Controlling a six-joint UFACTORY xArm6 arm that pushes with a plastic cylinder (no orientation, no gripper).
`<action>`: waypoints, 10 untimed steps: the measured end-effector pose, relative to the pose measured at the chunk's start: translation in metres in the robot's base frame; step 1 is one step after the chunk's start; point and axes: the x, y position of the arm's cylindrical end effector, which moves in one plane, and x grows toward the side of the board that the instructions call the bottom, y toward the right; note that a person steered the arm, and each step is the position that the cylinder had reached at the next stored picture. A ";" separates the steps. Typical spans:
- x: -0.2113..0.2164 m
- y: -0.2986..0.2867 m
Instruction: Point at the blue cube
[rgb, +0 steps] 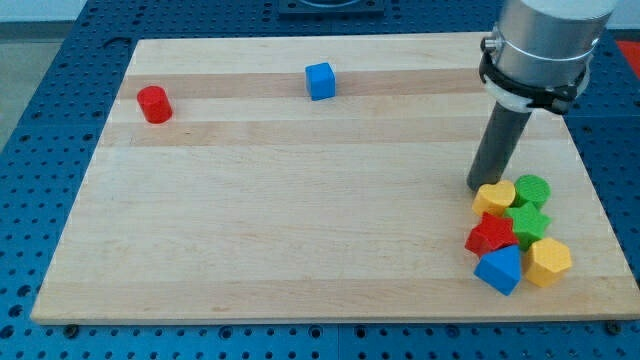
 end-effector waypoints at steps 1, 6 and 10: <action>-0.002 -0.001; -0.146 -0.035; -0.173 -0.252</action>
